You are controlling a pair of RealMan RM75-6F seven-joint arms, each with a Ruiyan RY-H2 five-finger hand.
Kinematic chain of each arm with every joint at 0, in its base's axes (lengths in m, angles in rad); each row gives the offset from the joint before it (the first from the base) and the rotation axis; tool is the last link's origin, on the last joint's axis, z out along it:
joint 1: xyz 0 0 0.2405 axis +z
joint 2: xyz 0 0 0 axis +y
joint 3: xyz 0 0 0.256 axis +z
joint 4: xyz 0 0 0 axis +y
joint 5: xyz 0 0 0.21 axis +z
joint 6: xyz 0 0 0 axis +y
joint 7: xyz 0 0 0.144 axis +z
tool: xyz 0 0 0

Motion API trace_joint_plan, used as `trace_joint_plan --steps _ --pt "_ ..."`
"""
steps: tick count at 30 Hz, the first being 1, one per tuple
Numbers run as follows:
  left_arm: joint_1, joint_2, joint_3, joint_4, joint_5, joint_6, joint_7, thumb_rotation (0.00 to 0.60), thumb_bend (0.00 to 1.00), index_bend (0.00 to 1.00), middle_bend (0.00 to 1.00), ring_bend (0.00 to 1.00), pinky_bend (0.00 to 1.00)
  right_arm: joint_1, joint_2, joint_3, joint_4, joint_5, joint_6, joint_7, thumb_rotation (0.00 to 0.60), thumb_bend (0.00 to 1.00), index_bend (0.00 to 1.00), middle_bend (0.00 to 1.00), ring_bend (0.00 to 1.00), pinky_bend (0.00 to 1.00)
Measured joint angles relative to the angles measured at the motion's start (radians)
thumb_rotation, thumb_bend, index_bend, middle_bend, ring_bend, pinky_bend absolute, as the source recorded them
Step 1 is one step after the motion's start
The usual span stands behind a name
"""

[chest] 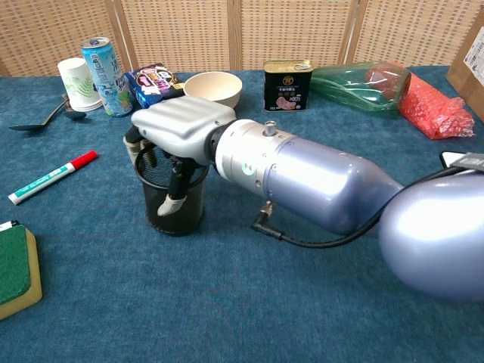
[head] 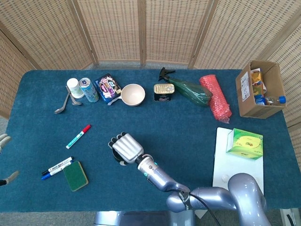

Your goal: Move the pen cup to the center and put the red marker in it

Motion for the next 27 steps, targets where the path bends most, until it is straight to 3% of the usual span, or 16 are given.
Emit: trace_joint_plan --steps 3,6,18,27 --pt "0.0 -0.001 0.001 0.0 0.001 -0.002 0.005 0.6 0.26 0.05 0.0 0.0 0.0 -0.007 0.02 -0.004 -0.011 0.022 -0.015 0.014 0.6 0.0 0.0 0.05 0.15 0.35" --pt "-0.002 -0.002 0.001 -0.002 0.001 -0.006 0.012 0.6 0.26 0.05 0.0 0.0 0.0 -0.012 0.057 -0.006 -0.05 0.05 -0.034 0.018 0.6 0.0 0.0 0.0 0.1 0.35" --pt "-0.001 -0.002 0.0 -0.005 -0.003 -0.005 0.01 0.6 0.26 0.05 0.0 0.0 0.0 -0.045 0.185 -0.015 -0.207 0.071 -0.009 0.035 0.6 0.0 0.0 0.0 0.08 0.35" --pt "0.005 0.003 0.001 -0.004 0.008 0.011 -0.001 0.6 0.26 0.05 0.0 0.0 0.0 -0.134 0.33 -0.043 -0.32 -0.108 0.137 0.104 0.6 0.0 0.0 0.04 0.09 0.35"
